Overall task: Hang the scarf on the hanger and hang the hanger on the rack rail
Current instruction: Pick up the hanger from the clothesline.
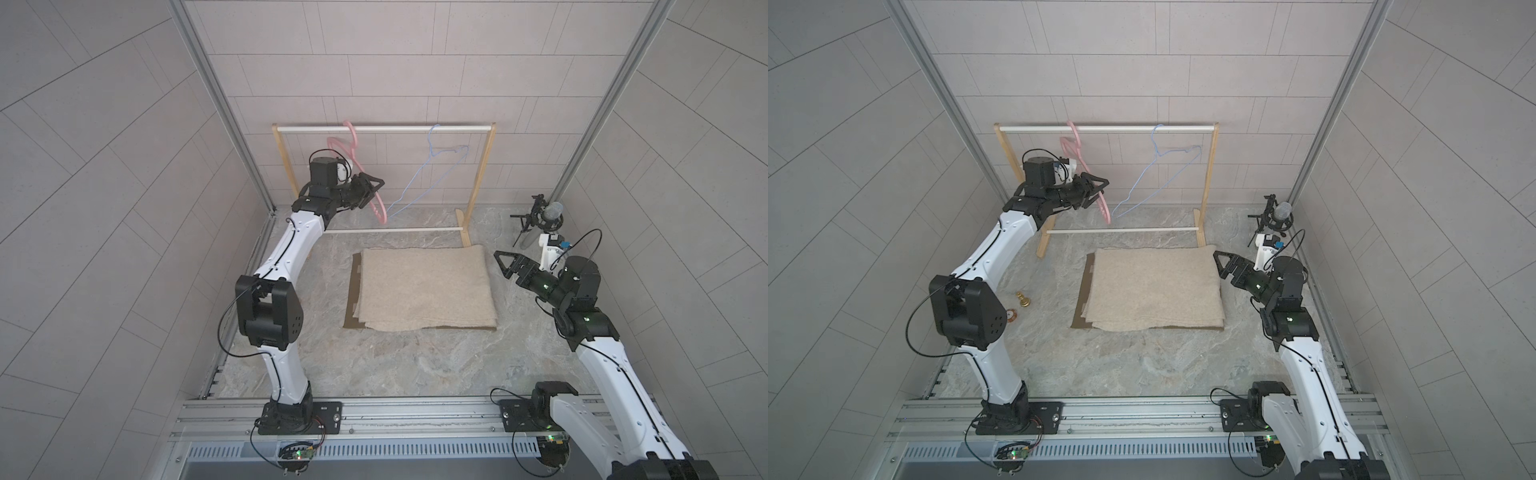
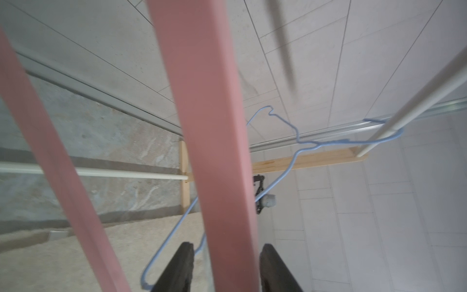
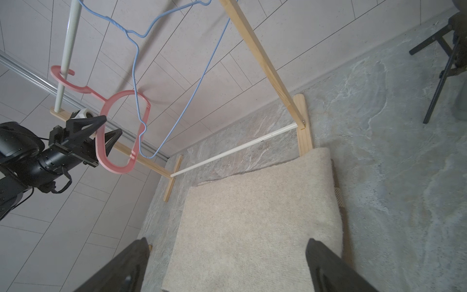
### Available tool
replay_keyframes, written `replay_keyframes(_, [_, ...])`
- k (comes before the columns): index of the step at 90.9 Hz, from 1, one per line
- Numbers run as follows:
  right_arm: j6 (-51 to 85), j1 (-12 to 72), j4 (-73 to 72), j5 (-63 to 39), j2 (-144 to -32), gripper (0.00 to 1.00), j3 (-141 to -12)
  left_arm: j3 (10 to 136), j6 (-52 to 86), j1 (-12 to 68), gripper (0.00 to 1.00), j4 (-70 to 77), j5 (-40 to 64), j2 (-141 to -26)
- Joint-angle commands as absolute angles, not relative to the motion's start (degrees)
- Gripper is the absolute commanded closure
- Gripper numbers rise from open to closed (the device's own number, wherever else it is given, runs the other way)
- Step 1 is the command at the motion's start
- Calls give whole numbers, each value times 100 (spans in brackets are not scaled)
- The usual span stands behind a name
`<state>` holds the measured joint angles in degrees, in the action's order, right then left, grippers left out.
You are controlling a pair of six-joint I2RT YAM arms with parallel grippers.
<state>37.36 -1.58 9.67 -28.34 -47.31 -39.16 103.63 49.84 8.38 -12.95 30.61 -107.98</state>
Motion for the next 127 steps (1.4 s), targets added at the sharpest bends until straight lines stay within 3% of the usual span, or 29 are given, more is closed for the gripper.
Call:
replay_keyframes(1, [3482,-146,1149,-2771,-4624,0,-3999,10595,5001,867,71,-1227,3238,-10853])
replay_keyframes(14, [3349,-141,1209,-2766,-4623,0,-3982,10536,4859,879,88,-1274,3178,-10657])
replay_keyframes(28, [3221,-145,1289,-2769,-4587,0,-3951,10459,4746,879,94,-1361,3257,-10389])
replay_keyframes(59, [3133,-138,1123,-3124,-4503,0,-3786,9727,4006,831,99,-1712,3539,-9454])
replay_keyframes(88, [3849,114,-165,-4400,-4529,0,-3618,7713,3327,816,100,-1957,3959,-7724])
replay_keyframes(106, [4561,808,-697,-4546,-4760,0,-3762,6908,2669,817,100,-2511,4493,-6457])
replay_keyframes(127, [5183,1955,-1132,-4162,-5417,2,-4320,6264,2525,902,100,-1995,5351,-5217])
